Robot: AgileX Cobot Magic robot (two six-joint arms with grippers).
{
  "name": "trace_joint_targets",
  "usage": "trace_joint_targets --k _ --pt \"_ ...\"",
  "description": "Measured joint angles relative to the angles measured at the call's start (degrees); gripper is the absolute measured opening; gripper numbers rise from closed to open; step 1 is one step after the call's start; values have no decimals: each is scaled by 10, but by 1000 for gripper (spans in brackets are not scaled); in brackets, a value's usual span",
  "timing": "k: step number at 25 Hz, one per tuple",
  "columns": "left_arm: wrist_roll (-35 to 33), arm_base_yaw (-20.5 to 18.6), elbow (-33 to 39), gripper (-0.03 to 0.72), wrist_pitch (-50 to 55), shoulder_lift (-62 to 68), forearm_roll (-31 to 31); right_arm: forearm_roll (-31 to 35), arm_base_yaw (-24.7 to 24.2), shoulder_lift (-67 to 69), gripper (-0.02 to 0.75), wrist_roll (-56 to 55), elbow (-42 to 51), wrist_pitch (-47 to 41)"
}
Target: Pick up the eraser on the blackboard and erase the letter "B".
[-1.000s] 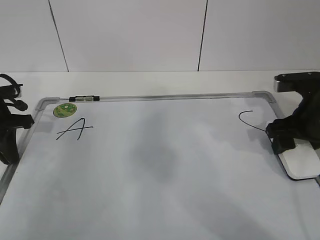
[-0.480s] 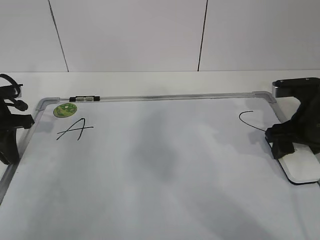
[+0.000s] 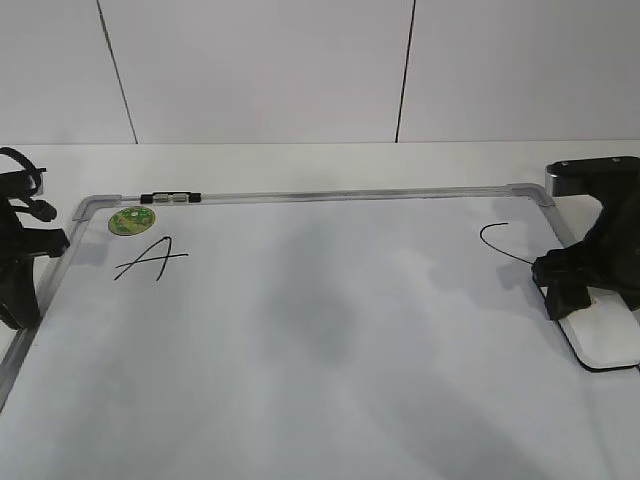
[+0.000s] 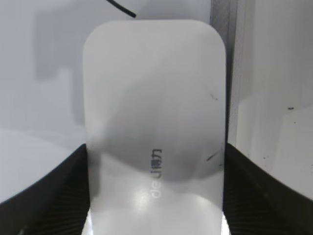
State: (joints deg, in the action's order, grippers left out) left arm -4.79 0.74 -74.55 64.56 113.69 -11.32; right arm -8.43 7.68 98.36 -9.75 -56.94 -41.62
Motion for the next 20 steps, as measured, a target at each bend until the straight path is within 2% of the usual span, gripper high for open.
trace_joint_targets --k 17,20 --pt "-1 0 0 13 1 0 -2 -1 0 0 567 0 0 -1" --pt "-1 0 0 13 1 0 -2 -1 0 0 599 0 0 -6"
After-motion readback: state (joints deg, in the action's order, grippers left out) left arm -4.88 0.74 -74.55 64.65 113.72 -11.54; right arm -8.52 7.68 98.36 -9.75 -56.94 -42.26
